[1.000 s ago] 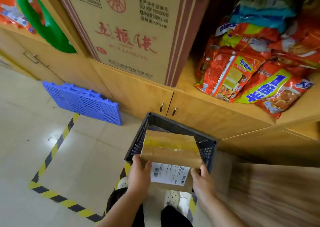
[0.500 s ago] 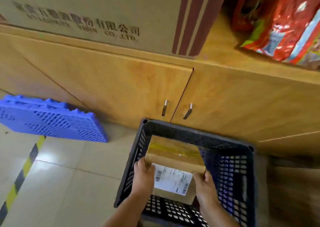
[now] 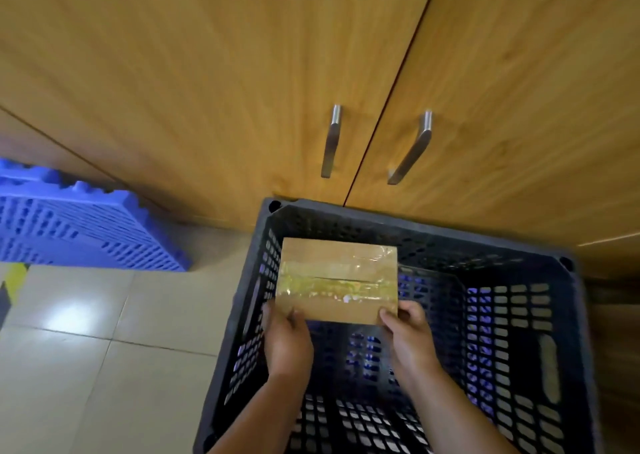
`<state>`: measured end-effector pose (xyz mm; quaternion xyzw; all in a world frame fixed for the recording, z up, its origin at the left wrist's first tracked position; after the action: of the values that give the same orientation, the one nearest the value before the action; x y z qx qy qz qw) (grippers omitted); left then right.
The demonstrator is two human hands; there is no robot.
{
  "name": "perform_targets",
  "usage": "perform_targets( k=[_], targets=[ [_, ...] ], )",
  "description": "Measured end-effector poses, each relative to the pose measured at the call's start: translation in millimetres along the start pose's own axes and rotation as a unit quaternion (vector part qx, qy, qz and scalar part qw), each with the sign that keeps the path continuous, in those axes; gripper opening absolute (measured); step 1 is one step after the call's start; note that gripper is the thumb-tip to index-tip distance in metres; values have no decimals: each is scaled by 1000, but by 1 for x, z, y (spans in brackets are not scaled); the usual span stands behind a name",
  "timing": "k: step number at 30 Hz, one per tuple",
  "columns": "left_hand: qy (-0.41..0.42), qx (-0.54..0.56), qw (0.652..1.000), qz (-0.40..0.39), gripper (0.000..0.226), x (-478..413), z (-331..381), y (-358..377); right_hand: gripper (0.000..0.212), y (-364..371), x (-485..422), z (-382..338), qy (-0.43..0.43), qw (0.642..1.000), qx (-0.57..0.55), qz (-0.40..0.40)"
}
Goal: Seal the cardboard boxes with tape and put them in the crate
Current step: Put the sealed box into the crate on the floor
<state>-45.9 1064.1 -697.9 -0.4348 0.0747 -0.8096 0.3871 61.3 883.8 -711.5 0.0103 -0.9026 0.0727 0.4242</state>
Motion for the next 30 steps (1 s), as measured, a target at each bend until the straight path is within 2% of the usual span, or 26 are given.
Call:
perform_targets(
  k=[5,8,11,14,18,20,22,25,28,30],
  targets=[
    [54,-58,997,4,54,-15,7,10,23,7,-20,16,-5,997,-81,3],
    [76,-97,992,4,62,-16,5,14,24,7,-24,21,-3,995,-99,7],
    [88,-91,992,7,67,-14,6,18,23,9,-25,18,-7,995,-95,1],
    [126,-101,987,-3,73,-12,11,23,18,7,-25,12,-27,999,-23,-10],
    [129,-204,970,-16,70,-6,19,19,13,1,-16,-8,-45,985,160,-45],
    [128,-266,955,-31,70,6,27,16,30,-5,-4,-13,-17,979,188,-83],
    [139,-298,943,-43,70,24,42,10,47,-13,16,-20,9,976,200,-85],
    [144,-320,934,-70,69,61,65,-2,33,-27,60,-43,12,979,199,-50],
    [140,-322,931,-103,65,109,91,-16,16,-40,113,-71,12,981,183,-70],
    [136,-317,930,-127,63,146,110,-26,14,-53,149,-94,15,982,165,-87]
  ],
)
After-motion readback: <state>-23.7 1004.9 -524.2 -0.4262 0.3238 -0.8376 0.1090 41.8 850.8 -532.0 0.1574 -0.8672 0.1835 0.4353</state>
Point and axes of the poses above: each hand's wrist, its own x-axis away from the middle knuckle, its own y-axis out of the palm, z = x × y, the point moved 6 cm from there along -x, towards the middle knuckle, and after that the axes turned 1 degree about x, right-handed, at the moved point
